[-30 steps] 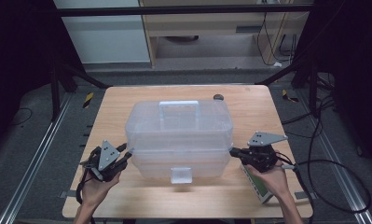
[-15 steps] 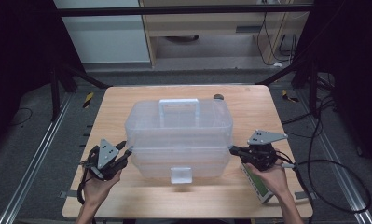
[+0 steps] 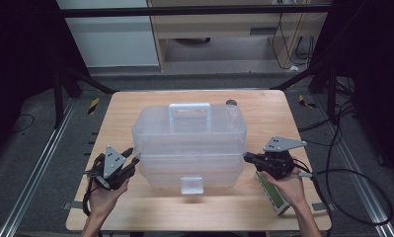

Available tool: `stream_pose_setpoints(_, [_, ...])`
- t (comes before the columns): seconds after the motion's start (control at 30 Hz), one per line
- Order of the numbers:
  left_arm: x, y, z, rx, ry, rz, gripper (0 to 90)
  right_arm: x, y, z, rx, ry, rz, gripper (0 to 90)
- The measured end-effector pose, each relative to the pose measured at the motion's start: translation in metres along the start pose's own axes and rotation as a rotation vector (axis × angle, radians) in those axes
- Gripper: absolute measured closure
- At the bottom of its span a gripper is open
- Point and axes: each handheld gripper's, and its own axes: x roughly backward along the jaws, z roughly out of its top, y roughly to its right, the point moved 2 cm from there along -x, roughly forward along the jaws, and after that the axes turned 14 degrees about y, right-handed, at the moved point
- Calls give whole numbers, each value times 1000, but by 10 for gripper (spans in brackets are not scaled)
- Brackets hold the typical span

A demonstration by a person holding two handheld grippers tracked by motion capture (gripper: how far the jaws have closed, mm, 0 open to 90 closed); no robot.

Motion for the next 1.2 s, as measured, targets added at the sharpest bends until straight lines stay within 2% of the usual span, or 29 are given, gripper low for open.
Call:
stream_pose_setpoints(0.9, [-7,4,6,3,26,24,611,-1,1,6,3,9,1,900])
stream_pose_setpoints(1.2, [-8,5,8,-5,32,58,630,-1,1,7,2,13,2,899])
